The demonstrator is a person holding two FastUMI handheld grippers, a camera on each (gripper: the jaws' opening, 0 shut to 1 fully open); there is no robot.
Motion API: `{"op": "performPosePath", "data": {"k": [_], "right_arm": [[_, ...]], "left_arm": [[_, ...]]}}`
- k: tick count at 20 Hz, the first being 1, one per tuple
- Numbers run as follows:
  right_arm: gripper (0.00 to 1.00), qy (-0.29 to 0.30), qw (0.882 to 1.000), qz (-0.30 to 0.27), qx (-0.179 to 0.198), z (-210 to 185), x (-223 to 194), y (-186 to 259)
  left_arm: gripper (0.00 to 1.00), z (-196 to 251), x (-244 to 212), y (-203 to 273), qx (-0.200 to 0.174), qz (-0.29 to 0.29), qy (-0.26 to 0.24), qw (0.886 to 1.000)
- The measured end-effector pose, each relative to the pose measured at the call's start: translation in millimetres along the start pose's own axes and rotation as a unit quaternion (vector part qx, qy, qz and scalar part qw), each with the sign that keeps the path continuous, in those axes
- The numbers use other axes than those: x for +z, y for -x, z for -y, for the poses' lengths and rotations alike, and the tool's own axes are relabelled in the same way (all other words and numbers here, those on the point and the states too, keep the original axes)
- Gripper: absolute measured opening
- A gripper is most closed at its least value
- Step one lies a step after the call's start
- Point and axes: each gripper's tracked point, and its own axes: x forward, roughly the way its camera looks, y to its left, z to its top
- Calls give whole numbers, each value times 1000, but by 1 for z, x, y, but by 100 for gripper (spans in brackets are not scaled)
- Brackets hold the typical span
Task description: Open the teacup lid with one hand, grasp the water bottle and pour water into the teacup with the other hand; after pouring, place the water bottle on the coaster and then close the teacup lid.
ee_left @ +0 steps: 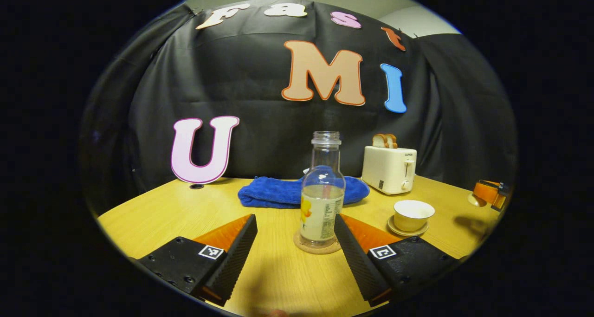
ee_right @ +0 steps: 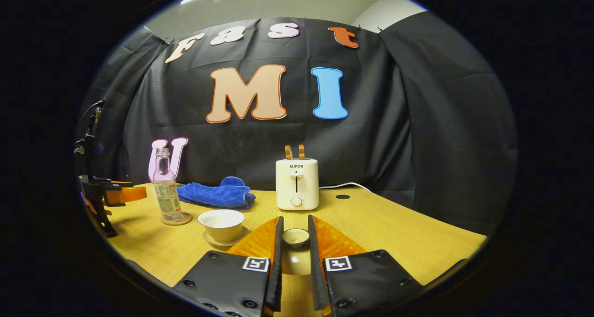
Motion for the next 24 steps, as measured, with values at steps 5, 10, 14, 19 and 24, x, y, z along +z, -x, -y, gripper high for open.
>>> {"op": "performPosePath", "data": {"k": [5, 10, 14, 19, 24], "right_arm": [[29, 0, 1000, 0, 11, -5, 1, -1], [29, 0, 1000, 2, 18, -8, 1, -1], [29, -1, 999, 0, 38, -21, 0, -6], [29, -4, 994, -5, 110, -76, -3, -37], [29, -5, 988, -7, 154, -113, -6, -64]], "left_arm": [[97, -4, 3, 5, 0, 13, -16, 1000], [96, 2, 13, 11, -9, 47, -22, 999], [97, -1, 14, 12, -8, 49, -26, 998], [96, -26, 15, 15, 59, 52, -25, 997], [96, -40, 15, 18, 102, 51, -24, 993]]}}
